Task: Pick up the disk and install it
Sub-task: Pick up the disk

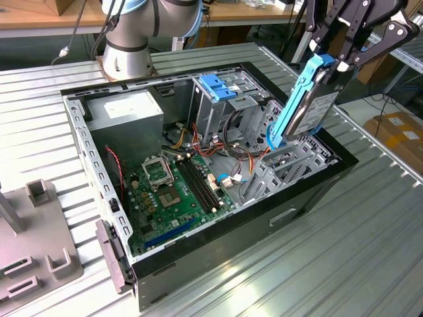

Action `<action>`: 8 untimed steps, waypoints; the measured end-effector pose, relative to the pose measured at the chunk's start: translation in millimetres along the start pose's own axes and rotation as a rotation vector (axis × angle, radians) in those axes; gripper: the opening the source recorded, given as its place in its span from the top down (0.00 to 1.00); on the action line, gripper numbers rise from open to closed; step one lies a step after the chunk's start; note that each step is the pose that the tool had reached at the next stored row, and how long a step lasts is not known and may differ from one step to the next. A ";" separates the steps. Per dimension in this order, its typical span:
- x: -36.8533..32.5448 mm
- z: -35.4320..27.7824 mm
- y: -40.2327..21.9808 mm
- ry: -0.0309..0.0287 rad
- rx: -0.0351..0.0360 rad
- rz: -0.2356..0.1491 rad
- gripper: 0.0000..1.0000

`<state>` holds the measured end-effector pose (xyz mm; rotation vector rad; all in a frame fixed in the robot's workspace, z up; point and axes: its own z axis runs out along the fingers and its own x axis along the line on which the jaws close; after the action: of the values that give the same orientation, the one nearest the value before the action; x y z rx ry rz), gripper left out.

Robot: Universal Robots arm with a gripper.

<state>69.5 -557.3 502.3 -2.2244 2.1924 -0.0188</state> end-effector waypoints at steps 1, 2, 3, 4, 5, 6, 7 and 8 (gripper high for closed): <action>0.7 1.8 0.0 0.0000 0.0000 0.001 0.63; 1.6 4.6 0.1 0.0000 0.0000 0.003 0.63; 2.0 6.0 0.2 0.0001 0.0000 0.004 0.63; 2.4 7.9 0.2 0.0001 0.0000 0.005 0.63; 2.8 9.4 0.2 0.0002 0.0000 0.007 0.63; 3.1 11.7 0.3 0.0004 0.0000 0.009 0.63; 3.1 12.0 0.3 0.0004 0.0000 0.009 0.63; 3.2 12.1 0.3 0.0004 0.0000 0.009 0.63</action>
<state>69.5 -560.4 490.3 -2.2150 2.2022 -0.0191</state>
